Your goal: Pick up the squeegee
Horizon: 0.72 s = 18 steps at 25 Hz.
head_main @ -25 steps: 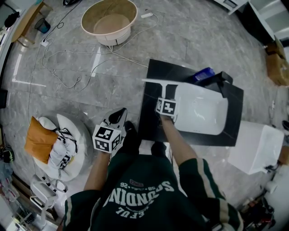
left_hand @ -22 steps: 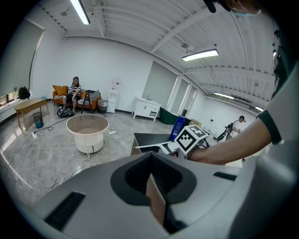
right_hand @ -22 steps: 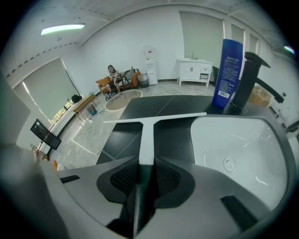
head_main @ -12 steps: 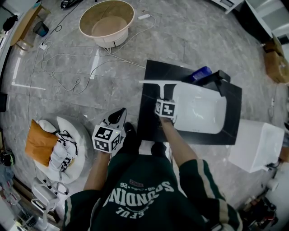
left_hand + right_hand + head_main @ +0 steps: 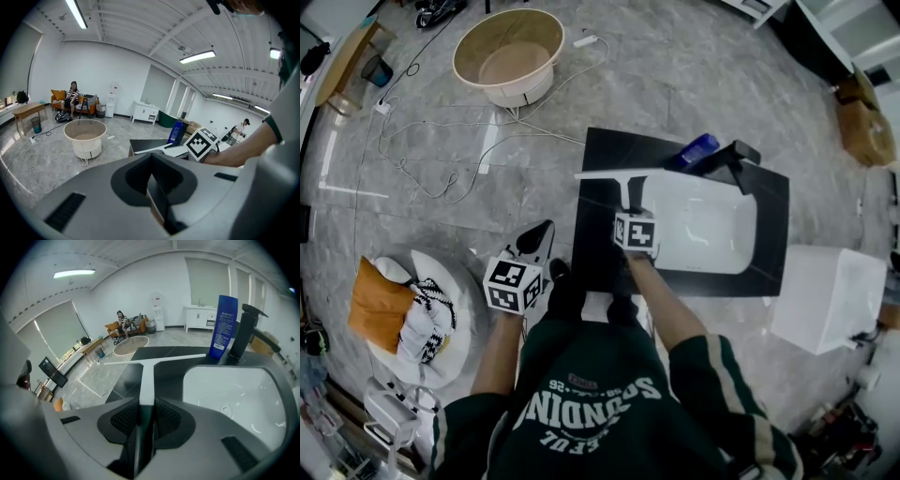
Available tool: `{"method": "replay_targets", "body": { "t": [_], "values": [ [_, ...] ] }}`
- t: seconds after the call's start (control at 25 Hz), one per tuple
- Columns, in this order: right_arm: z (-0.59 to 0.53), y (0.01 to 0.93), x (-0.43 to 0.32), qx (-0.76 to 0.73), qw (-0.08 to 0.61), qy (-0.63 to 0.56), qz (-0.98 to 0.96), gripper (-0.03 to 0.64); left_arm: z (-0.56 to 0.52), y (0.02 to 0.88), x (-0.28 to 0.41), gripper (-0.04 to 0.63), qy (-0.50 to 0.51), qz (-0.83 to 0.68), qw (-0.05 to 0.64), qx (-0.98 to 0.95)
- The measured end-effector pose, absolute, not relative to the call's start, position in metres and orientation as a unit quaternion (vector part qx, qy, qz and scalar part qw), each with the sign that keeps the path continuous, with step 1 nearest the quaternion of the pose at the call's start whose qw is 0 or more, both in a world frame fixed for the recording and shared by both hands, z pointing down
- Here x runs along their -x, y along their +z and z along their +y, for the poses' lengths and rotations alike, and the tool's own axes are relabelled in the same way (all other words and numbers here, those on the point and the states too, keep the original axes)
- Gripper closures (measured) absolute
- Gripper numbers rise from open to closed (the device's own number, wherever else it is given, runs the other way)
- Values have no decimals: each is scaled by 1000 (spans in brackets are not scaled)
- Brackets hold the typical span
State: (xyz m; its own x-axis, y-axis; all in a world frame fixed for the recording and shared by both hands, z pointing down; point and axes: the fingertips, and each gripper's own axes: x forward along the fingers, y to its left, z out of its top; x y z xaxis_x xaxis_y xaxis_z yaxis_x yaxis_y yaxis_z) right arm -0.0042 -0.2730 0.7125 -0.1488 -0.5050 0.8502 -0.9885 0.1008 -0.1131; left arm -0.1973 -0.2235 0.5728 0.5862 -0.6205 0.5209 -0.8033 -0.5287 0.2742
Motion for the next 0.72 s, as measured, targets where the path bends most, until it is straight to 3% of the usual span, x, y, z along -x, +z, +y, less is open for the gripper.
{"method": "replay_targets", "body": {
  "t": [0.72],
  "values": [
    [-223, 634, -74, -563, 245, 334, -715, 529, -204, 545, 114, 594, 173, -426, 216, -861]
  ]
}}
